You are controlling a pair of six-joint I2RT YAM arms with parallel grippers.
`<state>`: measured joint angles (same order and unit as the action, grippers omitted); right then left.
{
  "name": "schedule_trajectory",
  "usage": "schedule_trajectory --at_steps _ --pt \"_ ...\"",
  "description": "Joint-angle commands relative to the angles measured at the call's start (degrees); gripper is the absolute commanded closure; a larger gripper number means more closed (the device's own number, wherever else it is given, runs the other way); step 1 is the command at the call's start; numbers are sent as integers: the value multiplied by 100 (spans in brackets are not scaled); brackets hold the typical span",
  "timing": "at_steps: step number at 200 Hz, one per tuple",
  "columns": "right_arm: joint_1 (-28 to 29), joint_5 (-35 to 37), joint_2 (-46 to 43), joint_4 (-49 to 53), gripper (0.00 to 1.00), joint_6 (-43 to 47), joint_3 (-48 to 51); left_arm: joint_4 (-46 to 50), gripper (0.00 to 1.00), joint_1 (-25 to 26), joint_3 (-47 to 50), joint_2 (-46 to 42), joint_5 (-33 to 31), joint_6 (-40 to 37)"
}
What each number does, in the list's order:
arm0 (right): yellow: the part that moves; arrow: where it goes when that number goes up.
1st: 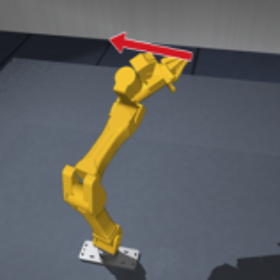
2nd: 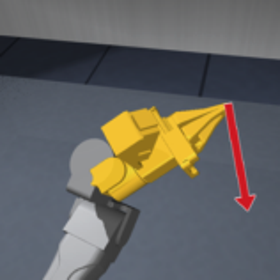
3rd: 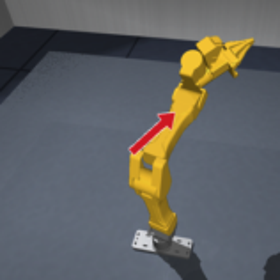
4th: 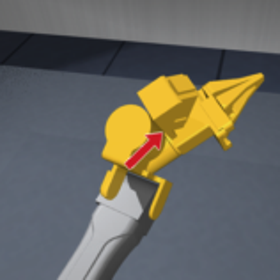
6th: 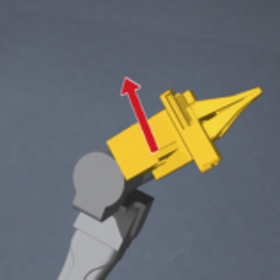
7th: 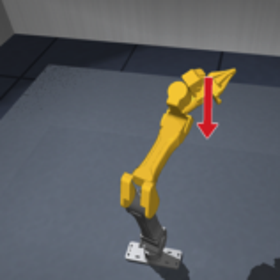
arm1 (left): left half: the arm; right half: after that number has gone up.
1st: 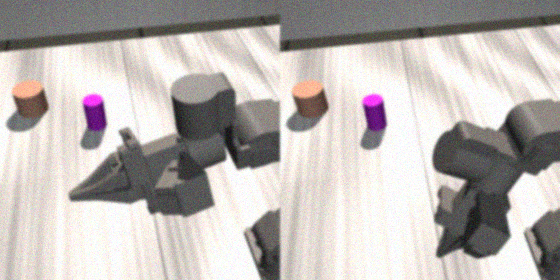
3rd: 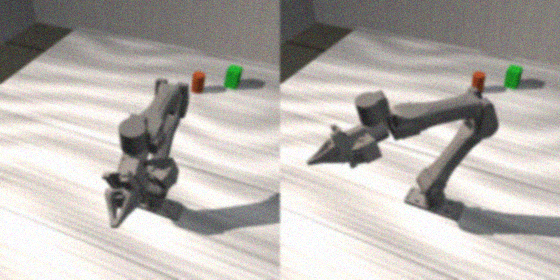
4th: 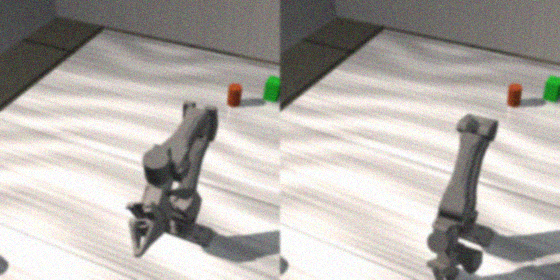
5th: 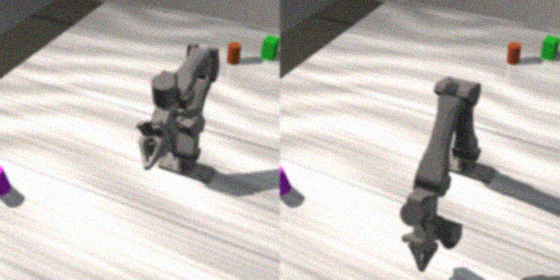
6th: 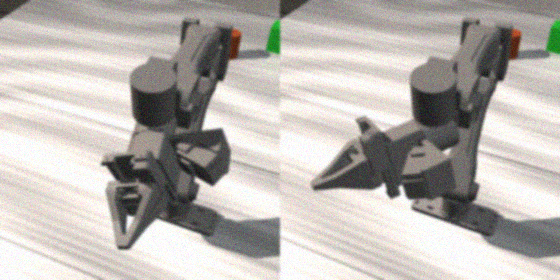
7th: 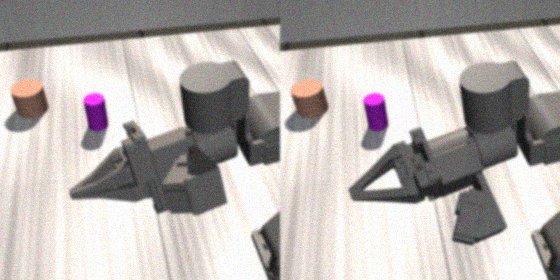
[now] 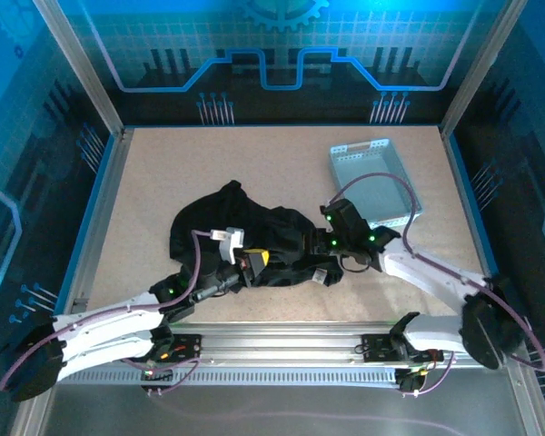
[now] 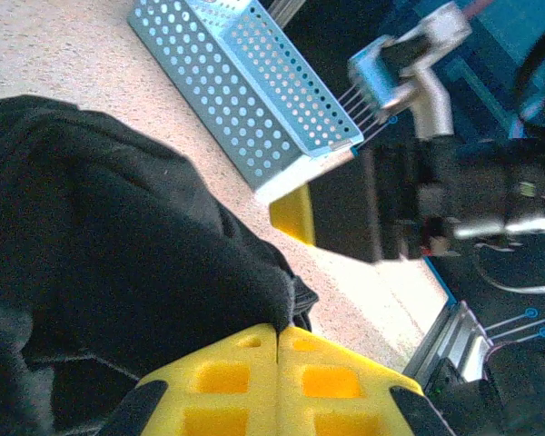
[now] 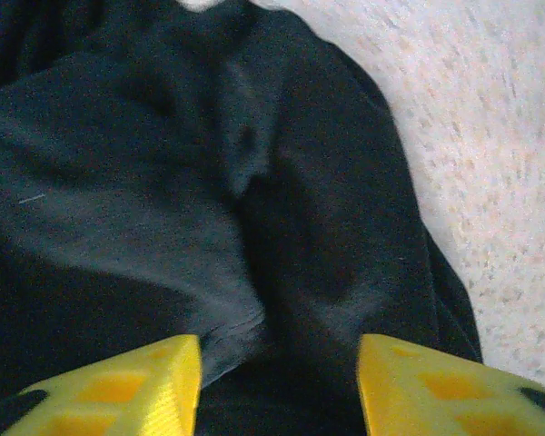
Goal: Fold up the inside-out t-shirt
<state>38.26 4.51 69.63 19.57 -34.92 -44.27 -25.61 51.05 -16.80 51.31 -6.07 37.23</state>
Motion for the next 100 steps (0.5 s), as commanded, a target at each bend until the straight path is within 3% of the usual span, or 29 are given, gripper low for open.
schedule_trajectory --at_steps 1,22,48,100 --pt "542 323 -826 69 46 1111 -188 -275 100 -33 -294 179 277 -233" --pt "930 -79 -946 -51 47 1224 -187 -310 100 -50 -400 318 332 -231" --pt "1272 -556 -492 -581 52 995 -27 -347 100 -59 -511 474 478 -219" --pt "1376 -349 46 -1009 53 960 40 -156 100 -70 -537 395 410 -166"
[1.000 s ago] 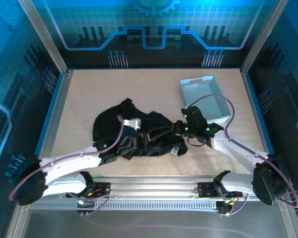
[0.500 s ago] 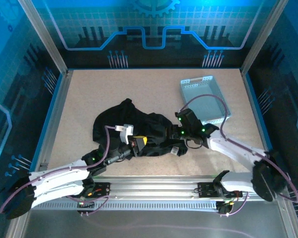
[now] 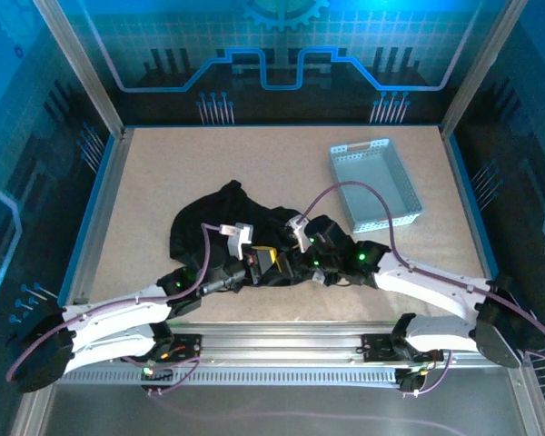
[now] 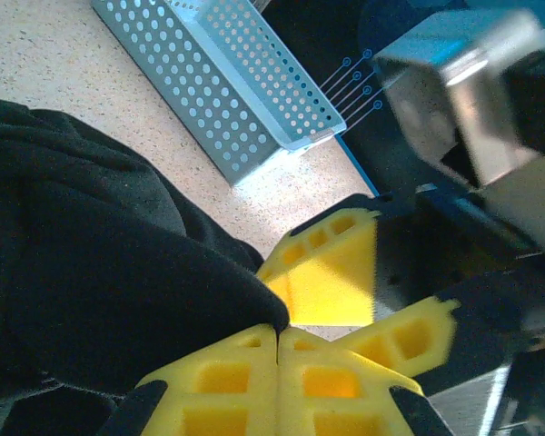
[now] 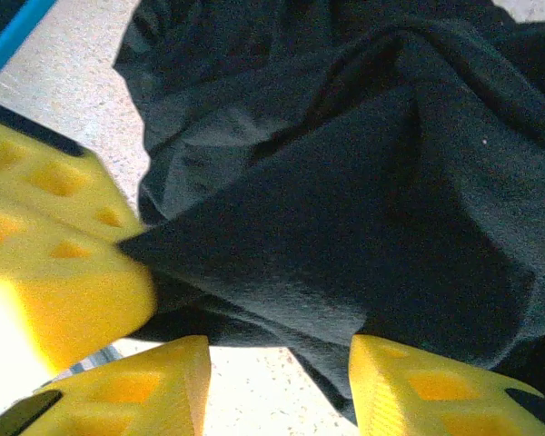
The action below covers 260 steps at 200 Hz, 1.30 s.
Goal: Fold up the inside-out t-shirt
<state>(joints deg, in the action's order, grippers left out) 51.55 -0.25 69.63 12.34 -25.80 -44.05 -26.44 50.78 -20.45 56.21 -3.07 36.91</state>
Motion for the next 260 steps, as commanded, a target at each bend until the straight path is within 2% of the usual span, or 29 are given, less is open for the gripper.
schedule_trajectory --at_steps 1,18,54,82,112,131,145,159,170,187,217,230,246,253,260 --pt "47 142 53 -290 53 44 19 -68 100 -43 -167 -98 108 -137" --pt "16 391 99 -250 49 69 31 -29 100 -51 -170 -144 132 -149" --pt "-59 611 232 -271 50 87 -12 -7 100 -69 -177 -178 157 -157" --pt "-101 383 271 -357 63 147 -34 32 100 -90 -170 -207 165 -165" --pt "24 414 25 -58 87 294 -169 264 100 -150 -249 -181 37 -120" --pt "175 737 -315 348 100 423 -241 578 100 -355 -404 -112 35 99" --pt "255 1024 -606 640 100 551 -285 716 75 -631 -539 -4 152 311" --pt "294 1324 -904 892 100 697 -351 902 70 -958 -668 111 227 581" --pt "287 1462 -1116 1023 100 824 -420 1148 58 -1216 -804 259 296 779" --pt "319 1476 -1362 1104 100 1059 -547 1549 53 -1432 -1124 623 464 790" --pt "413 1702 -1705 1156 100 1398 -683 2553 48 -1418 -1784 1173 689 317" --pt "386 1841 -1726 1393 100 1556 -924 2736 39 -1264 -1817 1057 499 29" --pt "314 1842 -1610 1637 100 1754 -1011 3094 21 -929 -1969 954 99 -459" --pt "304 1785 -1559 1640 100 1800 -993 3178 12 -886 -2038 1009 154 -621" --pt "292 1665 -1525 1615 100 1779 -968 3284 10 -885 -2143 1137 215 -698"
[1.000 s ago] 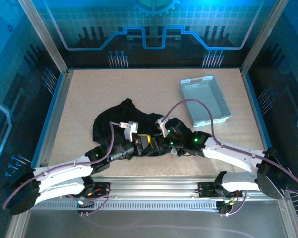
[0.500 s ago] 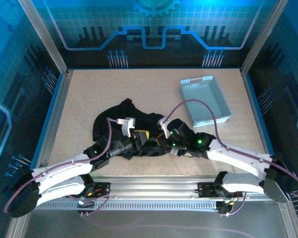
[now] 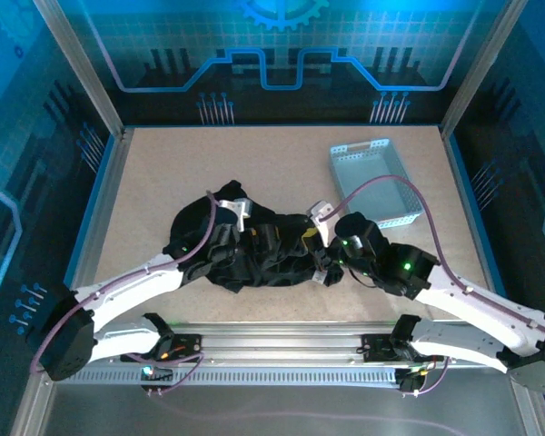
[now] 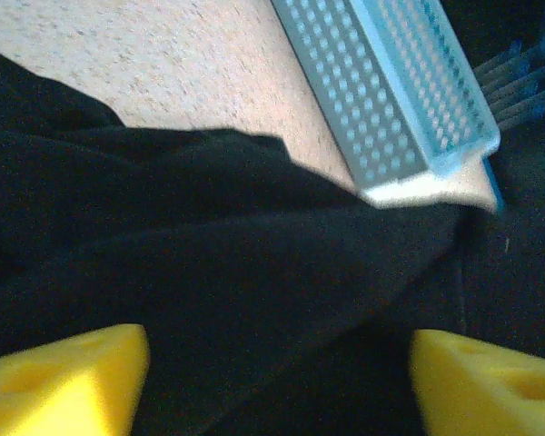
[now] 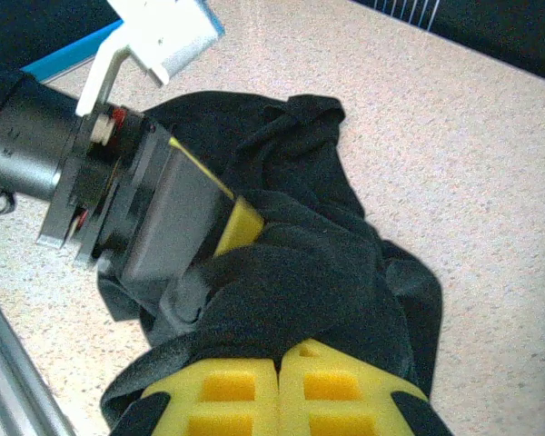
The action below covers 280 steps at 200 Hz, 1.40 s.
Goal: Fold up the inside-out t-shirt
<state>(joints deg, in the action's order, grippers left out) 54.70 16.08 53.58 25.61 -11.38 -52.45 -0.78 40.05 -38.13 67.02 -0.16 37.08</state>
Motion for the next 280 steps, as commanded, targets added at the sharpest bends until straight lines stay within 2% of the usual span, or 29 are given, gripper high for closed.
schedule_trajectory --at_steps 1,16,37,64,84,121,141,170,194,220,248,280 --pt "-22 17 81 275 100 333 -123 732 10 188 -391 78 -87 -722" --pt "-98 -331 58 -36 100 202 68 851 10 195 -536 398 50 -737" --pt "-257 -255 95 -78 100 -126 173 764 10 192 -634 886 266 -630" --pt "-494 85 166 267 99 -775 615 1143 25 202 -986 1729 4 -548" --pt "-636 -33 274 414 96 -1213 1002 1290 43 197 -1090 2108 -246 -509" --pt "-749 -320 480 150 95 -1533 1428 1281 85 170 -1104 2267 -497 -353" --pt "-833 -334 504 122 97 -1572 1447 1275 100 109 -1026 2123 -584 -244" --pt "-940 -369 311 275 98 -1527 1456 1186 100 -280 -610 1724 -664 150" --pt "-1017 -441 107 344 95 -1493 1541 991 100 -693 -218 1400 -572 422" --pt "-1103 -604 73 242 92 -1460 1638 1072 100 -810 -178 1313 -550 450" --pt "-1127 -706 170 63 100 -1481 1621 1082 100 -832 -164 1313 -491 411" --pt "-1147 -438 77 343 100 -1509 1370 1197 100 -844 -181 1299 -545 358"
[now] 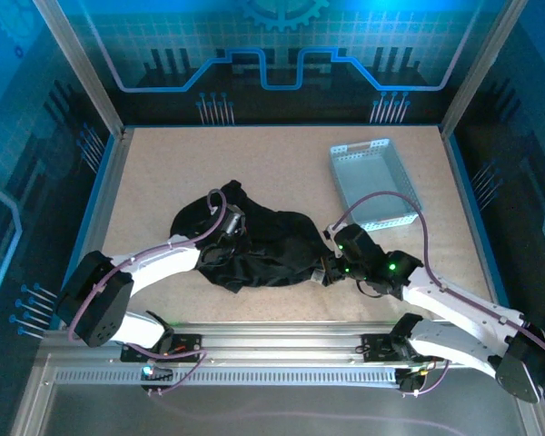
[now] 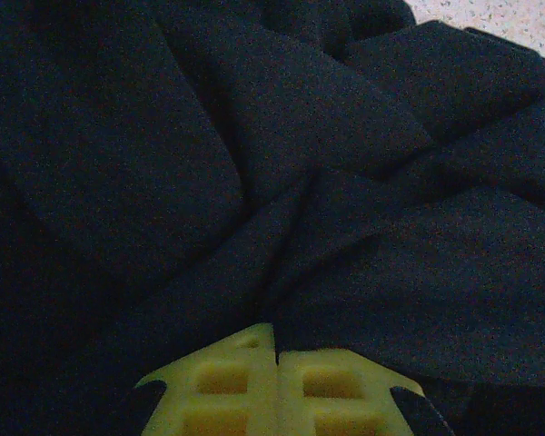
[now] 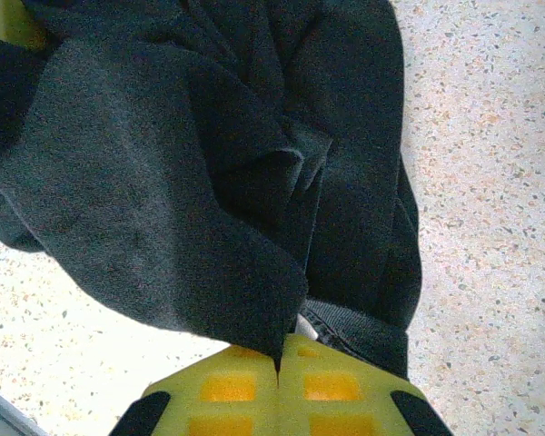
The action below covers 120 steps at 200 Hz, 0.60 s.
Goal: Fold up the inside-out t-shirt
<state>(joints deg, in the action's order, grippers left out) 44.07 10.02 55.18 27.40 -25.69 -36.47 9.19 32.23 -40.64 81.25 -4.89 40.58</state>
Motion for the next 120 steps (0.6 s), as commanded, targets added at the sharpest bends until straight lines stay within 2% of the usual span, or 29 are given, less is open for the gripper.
schedule_trajectory --at_steps 1,22,41,81,120 --pt "-88 189 -89 184 100 -77 -246 207 100 -65 64 -117 -69 1" --pt "-107 361 -248 589 100 147 -931 404 100 -66 -167 -176 -45 -244" --pt "-102 591 -415 842 100 460 -1892 469 100 8 -361 -705 -41 -516" --pt "-131 1145 -206 1104 100 1193 -3594 632 100 853 -1306 -2124 -286 -1440" --pt "-133 1244 -115 988 100 1524 -4679 274 100 1067 -1577 -2777 443 -1694"
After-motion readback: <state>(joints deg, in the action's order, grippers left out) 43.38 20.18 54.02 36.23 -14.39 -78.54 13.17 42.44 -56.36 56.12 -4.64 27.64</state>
